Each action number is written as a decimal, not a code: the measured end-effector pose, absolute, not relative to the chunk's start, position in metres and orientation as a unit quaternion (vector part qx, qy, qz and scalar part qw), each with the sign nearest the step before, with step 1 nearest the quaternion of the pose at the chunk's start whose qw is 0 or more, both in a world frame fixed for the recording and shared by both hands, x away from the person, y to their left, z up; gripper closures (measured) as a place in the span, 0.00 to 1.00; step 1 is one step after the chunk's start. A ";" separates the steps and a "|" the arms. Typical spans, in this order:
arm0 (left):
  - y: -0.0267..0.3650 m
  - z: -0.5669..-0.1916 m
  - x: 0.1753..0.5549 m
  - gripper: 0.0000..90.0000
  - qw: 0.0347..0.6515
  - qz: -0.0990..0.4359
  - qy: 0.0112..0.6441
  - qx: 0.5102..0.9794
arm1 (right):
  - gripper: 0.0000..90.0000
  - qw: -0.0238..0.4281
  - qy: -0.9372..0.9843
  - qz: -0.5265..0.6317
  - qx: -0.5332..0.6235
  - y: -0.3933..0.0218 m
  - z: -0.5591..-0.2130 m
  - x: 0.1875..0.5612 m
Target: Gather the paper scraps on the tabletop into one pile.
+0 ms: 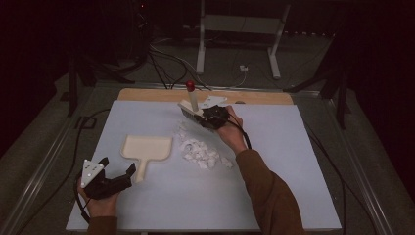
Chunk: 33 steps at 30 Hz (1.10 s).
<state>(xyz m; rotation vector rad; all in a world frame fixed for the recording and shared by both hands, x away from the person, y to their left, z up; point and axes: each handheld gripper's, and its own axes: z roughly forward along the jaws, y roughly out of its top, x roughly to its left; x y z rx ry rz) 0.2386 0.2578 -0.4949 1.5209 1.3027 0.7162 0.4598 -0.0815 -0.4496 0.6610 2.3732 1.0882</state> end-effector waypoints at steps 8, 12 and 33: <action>0.257 -0.495 0.239 0.01 0.486 0.293 0.534 0.627 | 0.75 0.219 0.872 0.377 0.222 -0.063 -0.460 0.462; 0.257 -0.495 0.239 0.01 0.484 0.293 0.534 0.628 | 0.75 0.209 0.893 0.355 0.183 -0.056 -0.463 0.459; 0.255 -0.497 0.240 0.01 0.481 0.292 0.536 0.630 | 0.75 0.138 0.931 0.336 0.039 -0.083 -0.455 0.422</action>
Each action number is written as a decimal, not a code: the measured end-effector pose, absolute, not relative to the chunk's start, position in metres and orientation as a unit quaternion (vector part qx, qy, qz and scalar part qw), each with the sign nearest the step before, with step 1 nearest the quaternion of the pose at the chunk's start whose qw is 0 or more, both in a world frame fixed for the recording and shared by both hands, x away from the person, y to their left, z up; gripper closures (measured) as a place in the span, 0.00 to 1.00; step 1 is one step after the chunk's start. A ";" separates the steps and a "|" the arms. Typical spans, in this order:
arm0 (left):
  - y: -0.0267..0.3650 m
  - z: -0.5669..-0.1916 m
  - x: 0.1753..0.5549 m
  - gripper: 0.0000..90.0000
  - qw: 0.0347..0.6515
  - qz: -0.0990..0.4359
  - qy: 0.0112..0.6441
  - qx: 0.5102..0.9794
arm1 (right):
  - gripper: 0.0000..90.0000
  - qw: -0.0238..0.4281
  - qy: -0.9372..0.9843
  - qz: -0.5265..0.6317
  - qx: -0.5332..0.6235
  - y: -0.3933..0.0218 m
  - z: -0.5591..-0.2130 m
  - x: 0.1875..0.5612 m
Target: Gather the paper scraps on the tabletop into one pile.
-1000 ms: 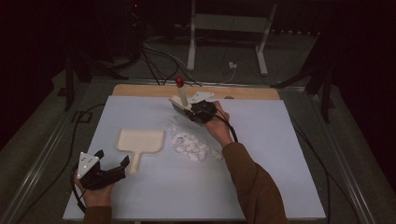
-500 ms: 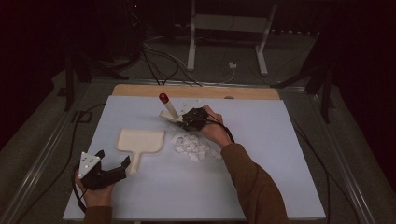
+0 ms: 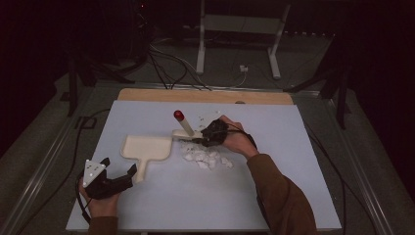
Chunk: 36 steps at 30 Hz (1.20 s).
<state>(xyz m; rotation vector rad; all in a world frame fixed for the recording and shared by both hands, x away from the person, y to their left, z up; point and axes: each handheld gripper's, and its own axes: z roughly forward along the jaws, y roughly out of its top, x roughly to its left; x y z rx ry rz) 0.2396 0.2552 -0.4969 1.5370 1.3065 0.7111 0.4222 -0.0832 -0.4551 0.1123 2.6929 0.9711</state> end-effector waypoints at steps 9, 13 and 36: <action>0.254 -0.497 0.240 0.01 0.479 0.291 0.535 0.632 | 0.75 0.151 0.921 0.355 0.053 -0.100 -0.441 0.420; 0.255 -0.497 0.240 0.01 0.479 0.291 0.536 0.631 | 0.75 0.158 0.905 0.386 0.087 -0.102 -0.436 0.427; 0.255 -0.497 0.240 0.01 0.479 0.290 0.533 0.634 | 0.75 0.192 0.905 0.351 0.143 -0.059 -0.465 0.451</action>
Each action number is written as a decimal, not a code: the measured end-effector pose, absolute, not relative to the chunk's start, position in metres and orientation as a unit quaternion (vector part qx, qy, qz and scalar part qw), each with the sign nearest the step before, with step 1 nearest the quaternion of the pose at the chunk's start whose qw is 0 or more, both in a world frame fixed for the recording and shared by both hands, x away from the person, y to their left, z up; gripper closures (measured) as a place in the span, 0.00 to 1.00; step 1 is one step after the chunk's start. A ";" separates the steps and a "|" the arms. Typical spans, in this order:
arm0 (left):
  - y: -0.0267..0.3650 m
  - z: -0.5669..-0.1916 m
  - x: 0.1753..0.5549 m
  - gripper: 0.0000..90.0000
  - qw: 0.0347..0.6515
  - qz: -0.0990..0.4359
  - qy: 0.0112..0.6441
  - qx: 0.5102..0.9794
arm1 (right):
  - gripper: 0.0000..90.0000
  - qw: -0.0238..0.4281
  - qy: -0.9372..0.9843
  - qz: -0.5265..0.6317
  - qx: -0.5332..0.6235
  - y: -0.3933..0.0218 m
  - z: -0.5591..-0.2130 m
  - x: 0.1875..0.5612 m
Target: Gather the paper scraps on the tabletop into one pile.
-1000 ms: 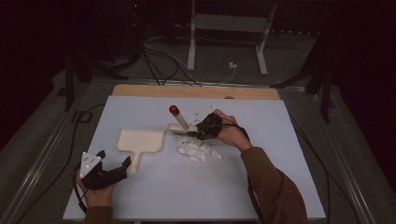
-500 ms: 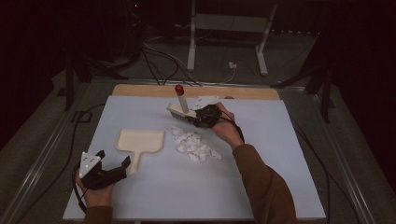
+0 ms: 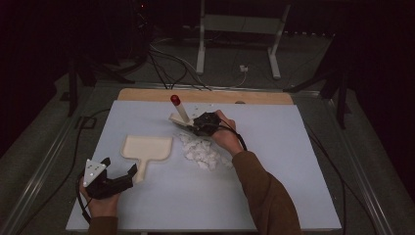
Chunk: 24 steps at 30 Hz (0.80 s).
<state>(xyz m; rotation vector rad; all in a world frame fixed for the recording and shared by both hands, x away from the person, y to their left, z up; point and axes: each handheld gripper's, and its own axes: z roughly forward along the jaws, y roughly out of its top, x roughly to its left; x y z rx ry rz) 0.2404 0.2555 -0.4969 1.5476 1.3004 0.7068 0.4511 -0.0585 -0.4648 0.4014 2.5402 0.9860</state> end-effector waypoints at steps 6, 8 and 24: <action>0.255 -0.497 0.241 0.01 0.479 0.289 0.533 0.635 | 0.75 0.156 0.920 0.347 0.091 -0.068 -0.463 0.448; 0.254 -0.497 0.241 0.01 0.478 0.288 0.533 0.635 | 0.75 0.143 0.922 0.351 0.077 -0.074 -0.461 0.446; 0.254 -0.499 0.241 0.01 0.478 0.286 0.537 0.634 | 0.75 0.099 0.933 0.345 -0.005 -0.112 -0.451 0.417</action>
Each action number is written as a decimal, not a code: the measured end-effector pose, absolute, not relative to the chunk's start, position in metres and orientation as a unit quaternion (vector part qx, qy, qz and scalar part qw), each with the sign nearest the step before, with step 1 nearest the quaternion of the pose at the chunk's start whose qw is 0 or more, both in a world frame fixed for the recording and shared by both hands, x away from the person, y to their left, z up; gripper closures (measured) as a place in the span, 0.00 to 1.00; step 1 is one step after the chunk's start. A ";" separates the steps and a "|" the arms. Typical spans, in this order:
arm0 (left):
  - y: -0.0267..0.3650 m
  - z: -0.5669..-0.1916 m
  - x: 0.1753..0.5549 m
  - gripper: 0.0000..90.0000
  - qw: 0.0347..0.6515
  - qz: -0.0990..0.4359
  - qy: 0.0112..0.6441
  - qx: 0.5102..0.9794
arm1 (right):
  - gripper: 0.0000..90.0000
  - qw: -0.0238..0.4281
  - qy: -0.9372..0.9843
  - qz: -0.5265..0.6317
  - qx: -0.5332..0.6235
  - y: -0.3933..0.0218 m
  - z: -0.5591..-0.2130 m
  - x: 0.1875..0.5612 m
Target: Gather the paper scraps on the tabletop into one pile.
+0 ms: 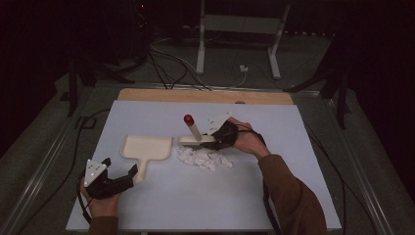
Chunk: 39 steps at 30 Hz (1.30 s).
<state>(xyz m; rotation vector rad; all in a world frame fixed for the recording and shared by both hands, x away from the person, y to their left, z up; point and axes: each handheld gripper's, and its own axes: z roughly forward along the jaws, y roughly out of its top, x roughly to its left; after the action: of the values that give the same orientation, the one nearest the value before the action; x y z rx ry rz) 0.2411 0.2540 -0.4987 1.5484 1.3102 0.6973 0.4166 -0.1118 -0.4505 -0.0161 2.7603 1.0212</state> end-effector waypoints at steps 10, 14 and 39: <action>0.254 -0.499 0.241 0.01 0.478 0.285 0.537 0.634 | 0.75 0.113 0.907 0.401 0.060 -0.130 -0.441 0.419; 0.255 -0.499 0.241 0.01 0.479 0.285 0.537 0.633 | 0.75 0.122 0.893 0.419 0.110 -0.135 -0.442 0.422; 0.253 -0.499 0.242 0.01 0.476 0.284 0.539 0.635 | 0.65 0.126 0.861 0.392 0.298 -0.178 -0.460 0.436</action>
<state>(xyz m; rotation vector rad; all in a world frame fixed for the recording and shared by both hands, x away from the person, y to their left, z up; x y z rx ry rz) 0.2421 0.2535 -0.4995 1.5506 1.3159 0.6931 0.4361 -0.1777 -0.4595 0.8671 2.5085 1.1433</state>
